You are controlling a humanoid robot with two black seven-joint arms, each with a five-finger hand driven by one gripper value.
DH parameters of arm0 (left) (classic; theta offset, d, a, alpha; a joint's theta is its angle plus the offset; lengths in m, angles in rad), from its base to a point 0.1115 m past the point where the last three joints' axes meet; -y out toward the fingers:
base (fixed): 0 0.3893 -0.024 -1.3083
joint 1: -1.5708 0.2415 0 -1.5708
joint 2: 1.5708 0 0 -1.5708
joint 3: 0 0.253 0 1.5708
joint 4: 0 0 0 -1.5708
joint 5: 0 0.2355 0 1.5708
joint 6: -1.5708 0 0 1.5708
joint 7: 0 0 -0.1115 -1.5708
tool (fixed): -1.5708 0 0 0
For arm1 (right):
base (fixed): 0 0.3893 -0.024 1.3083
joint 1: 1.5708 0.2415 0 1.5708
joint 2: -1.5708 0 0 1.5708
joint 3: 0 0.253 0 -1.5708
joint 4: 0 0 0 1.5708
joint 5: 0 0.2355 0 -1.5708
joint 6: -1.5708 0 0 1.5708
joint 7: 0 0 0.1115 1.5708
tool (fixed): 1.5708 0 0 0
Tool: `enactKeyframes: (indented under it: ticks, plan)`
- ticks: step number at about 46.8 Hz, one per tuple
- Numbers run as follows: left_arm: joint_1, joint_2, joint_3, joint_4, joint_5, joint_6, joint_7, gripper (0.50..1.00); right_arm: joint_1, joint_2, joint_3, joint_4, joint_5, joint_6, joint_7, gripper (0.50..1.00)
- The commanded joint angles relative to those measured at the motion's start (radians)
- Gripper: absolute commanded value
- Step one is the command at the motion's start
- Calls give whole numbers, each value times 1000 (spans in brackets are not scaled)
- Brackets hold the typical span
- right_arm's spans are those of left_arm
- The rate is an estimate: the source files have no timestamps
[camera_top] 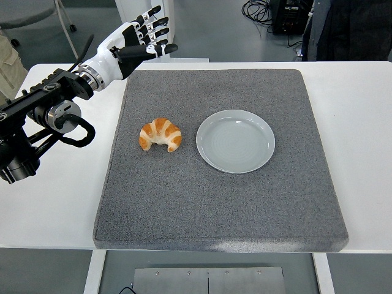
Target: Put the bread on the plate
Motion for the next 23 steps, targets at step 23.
enactKeyframes:
  ticks: [23]
  plan:
    - [3, 130, 100, -136, 542, 3, 1, 992, 0, 0, 0, 0, 0, 1, 0, 1000]
